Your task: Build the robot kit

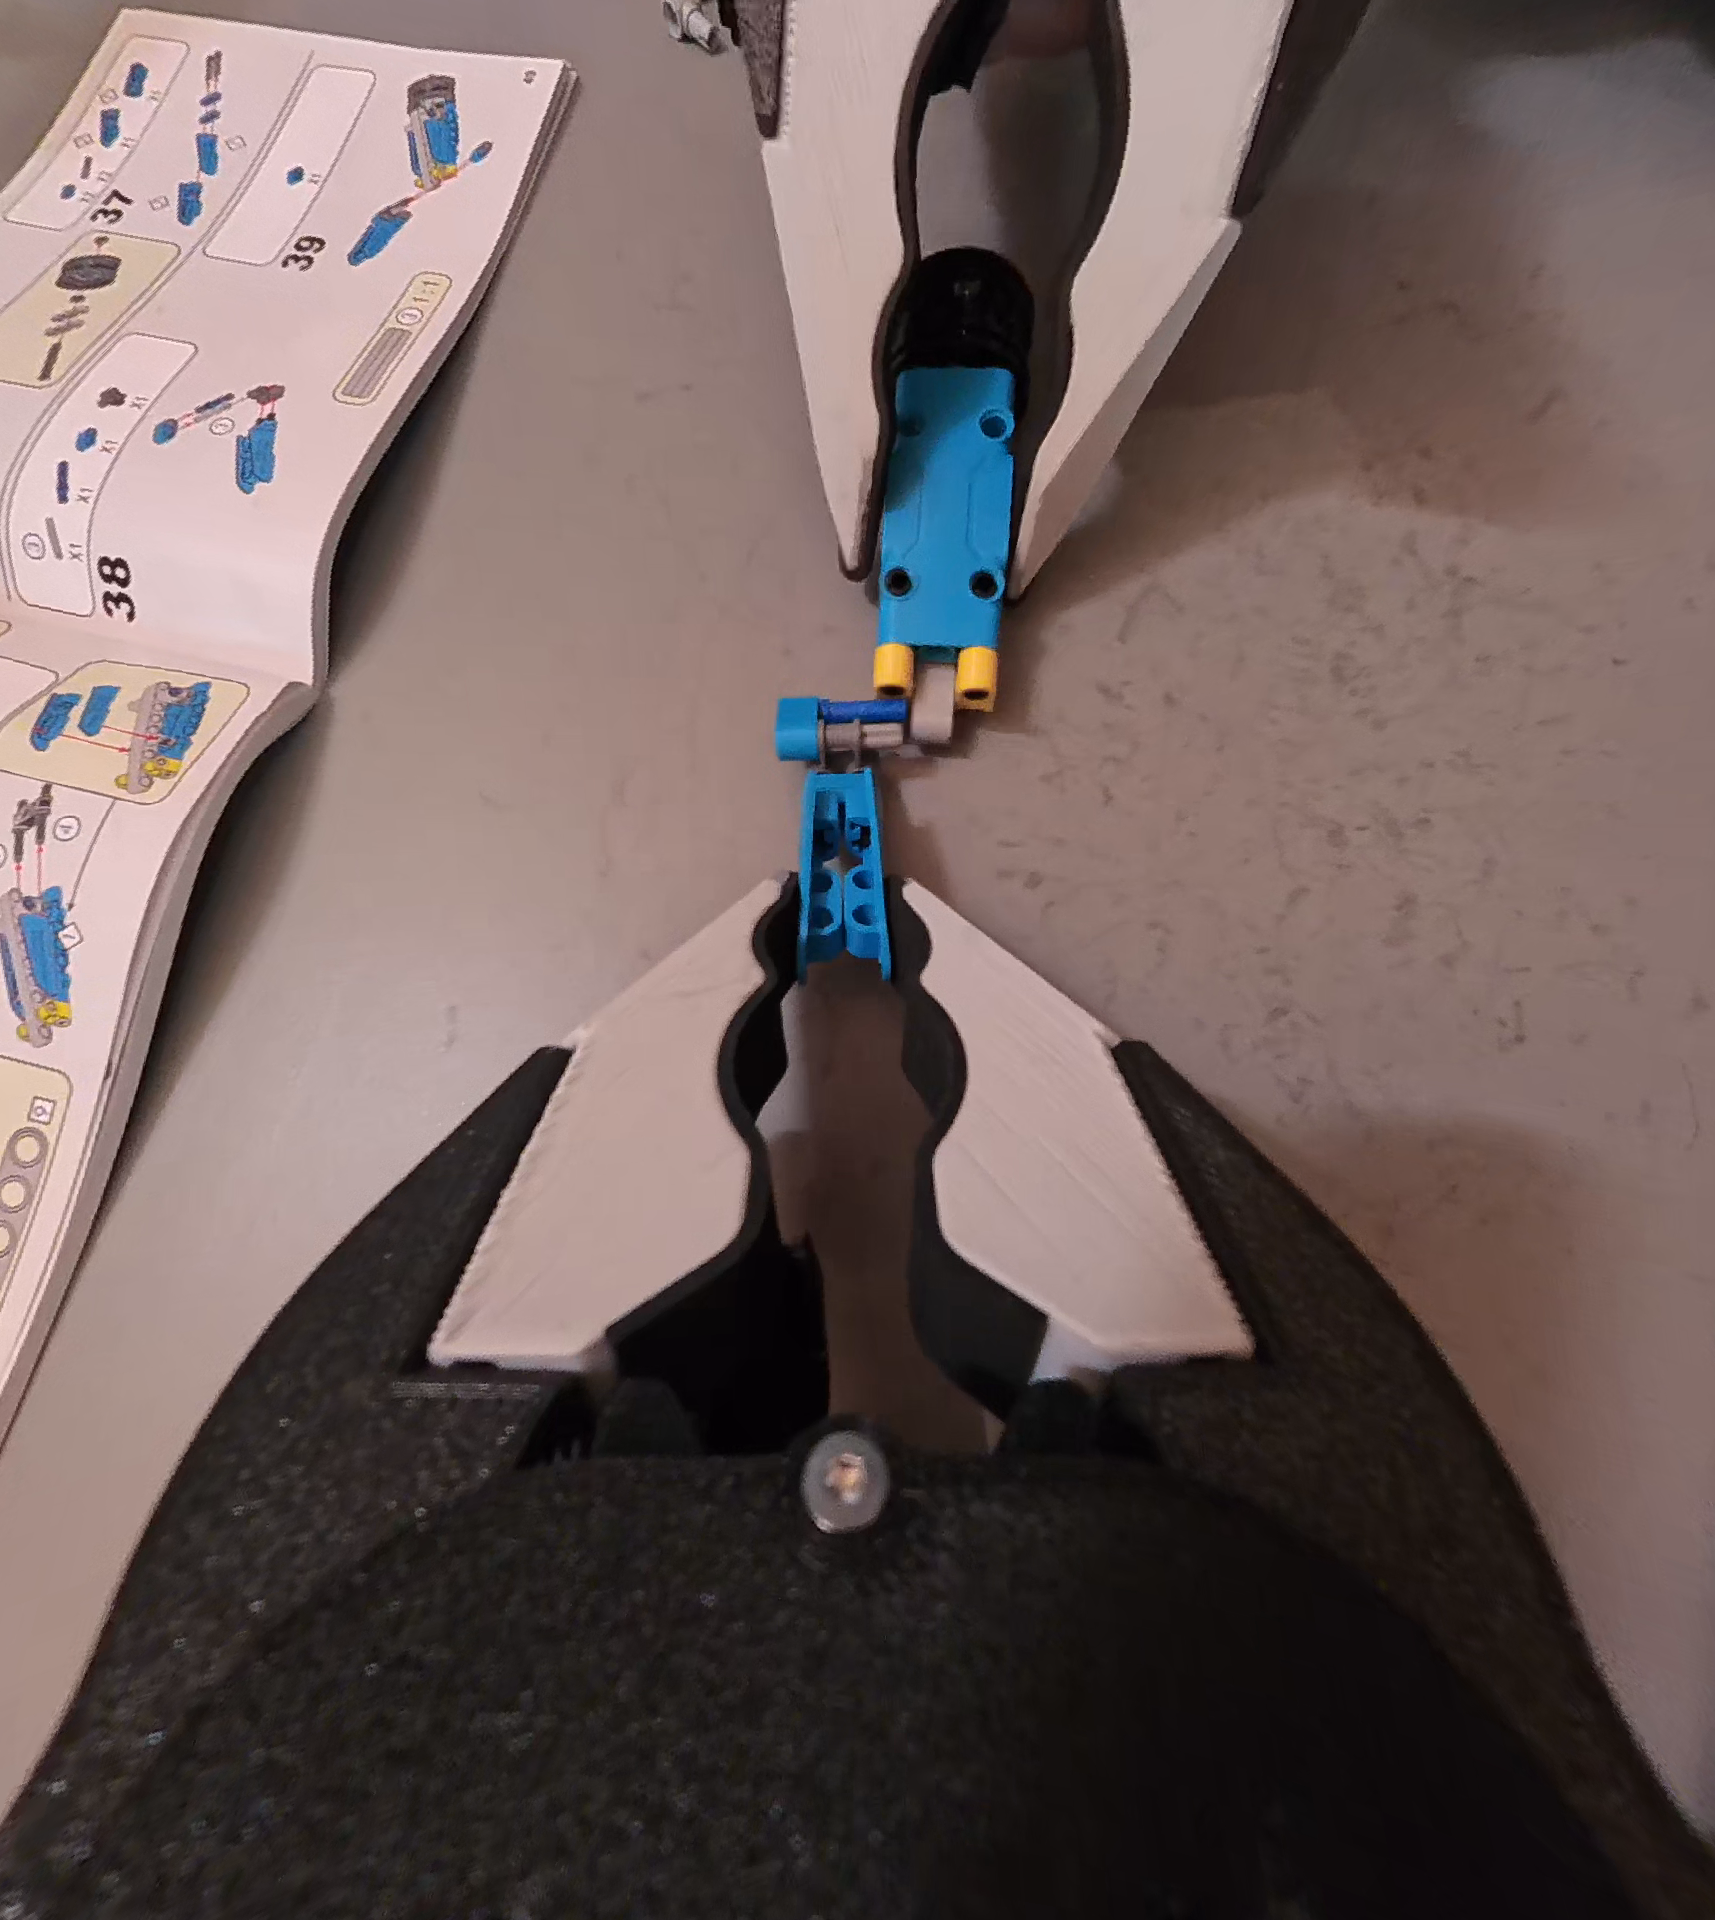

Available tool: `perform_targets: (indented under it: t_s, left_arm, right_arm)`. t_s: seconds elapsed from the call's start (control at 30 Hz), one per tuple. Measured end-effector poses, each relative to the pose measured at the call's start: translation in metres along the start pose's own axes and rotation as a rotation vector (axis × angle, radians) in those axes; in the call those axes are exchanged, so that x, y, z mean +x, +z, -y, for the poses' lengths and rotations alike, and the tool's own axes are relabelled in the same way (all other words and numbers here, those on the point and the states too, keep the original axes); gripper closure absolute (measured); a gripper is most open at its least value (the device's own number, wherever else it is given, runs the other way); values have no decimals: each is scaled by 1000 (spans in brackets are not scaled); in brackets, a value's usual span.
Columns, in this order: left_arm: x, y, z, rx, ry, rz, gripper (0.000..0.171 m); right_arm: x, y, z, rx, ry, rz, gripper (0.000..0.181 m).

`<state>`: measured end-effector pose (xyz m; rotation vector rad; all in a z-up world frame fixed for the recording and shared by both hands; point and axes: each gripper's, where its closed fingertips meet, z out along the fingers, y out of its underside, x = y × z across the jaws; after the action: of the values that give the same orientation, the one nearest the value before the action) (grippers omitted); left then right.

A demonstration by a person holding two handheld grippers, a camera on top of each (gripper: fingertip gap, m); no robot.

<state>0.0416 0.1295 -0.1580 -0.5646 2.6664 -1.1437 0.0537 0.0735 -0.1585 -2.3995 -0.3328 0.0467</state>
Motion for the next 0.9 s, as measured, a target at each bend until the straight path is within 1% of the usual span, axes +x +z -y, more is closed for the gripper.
perform_targets:
  t_s: [0.47,0.63,0.9]
  left_arm:
    - [1,1,-3,-14,20,-4,157]
    - [2,1,-3,-13,20,-7,158]
    - [2,1,-3,-14,31,-6,157]
  right_arm:
    - [0,-4,3,25,14,2,156]
    - [-1,-3,-2,-10,12,-2,155]
    - [-1,-3,-1,0,18,2,156]
